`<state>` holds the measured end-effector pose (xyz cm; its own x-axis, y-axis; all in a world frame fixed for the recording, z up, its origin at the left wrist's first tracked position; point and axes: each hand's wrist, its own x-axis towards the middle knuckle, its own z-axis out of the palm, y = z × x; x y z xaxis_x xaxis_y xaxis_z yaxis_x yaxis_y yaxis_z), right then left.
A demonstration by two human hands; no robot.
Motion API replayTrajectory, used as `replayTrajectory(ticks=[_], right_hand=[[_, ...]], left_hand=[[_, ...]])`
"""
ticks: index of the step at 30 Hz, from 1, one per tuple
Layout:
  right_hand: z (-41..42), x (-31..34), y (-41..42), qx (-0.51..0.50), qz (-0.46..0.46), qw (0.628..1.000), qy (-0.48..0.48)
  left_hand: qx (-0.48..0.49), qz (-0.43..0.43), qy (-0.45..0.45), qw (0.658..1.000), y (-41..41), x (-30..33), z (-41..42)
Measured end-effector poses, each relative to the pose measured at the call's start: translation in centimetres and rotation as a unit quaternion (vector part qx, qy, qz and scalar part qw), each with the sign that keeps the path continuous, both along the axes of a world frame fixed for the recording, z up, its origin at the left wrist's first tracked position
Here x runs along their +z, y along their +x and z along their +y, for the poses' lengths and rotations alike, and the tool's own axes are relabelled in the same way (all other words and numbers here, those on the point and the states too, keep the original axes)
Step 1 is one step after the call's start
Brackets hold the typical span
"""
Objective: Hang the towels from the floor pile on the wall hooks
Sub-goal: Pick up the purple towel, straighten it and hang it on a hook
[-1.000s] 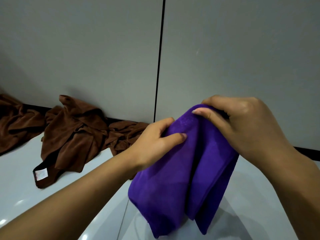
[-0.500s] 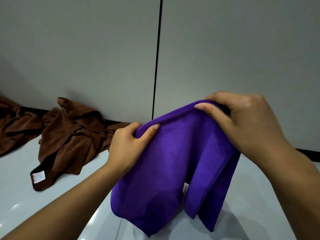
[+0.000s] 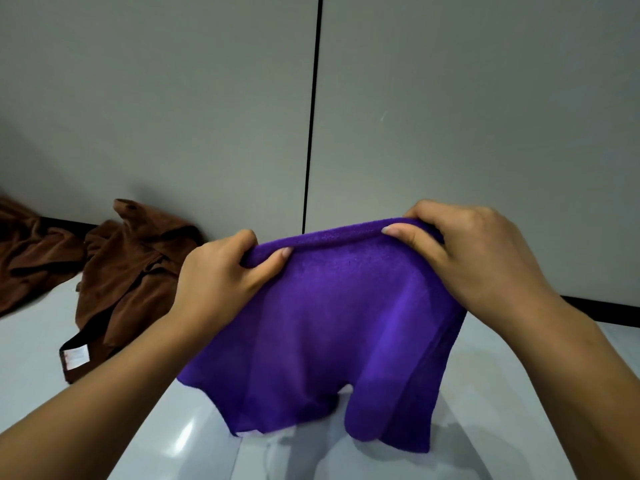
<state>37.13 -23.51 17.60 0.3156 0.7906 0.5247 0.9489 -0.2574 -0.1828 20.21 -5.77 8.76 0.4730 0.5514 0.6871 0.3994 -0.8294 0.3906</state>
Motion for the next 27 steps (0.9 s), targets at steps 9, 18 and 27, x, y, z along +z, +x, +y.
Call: replayTrajectory(ticks=[9, 18, 27], right_hand=[[-0.1, -0.3, -0.9, -0.005, -0.03, 0.996, -0.088], [1.3, -2.7, -1.4, -0.009, -0.06, 0.989, -0.132], [3.0, -4.0, -2.8, 0.055, 0.276, 0.96, 0.003]], left_hand=[[0.037, 0.02, 0.181, 0.983, 0.7, 1.6, -0.1], [0.007, 0.05, 0.392, 0.919, 1.4, 4.0, -0.8], [-0.022, 0.046, 0.415, 0.908, 2.3, 4.5, -2.0]])
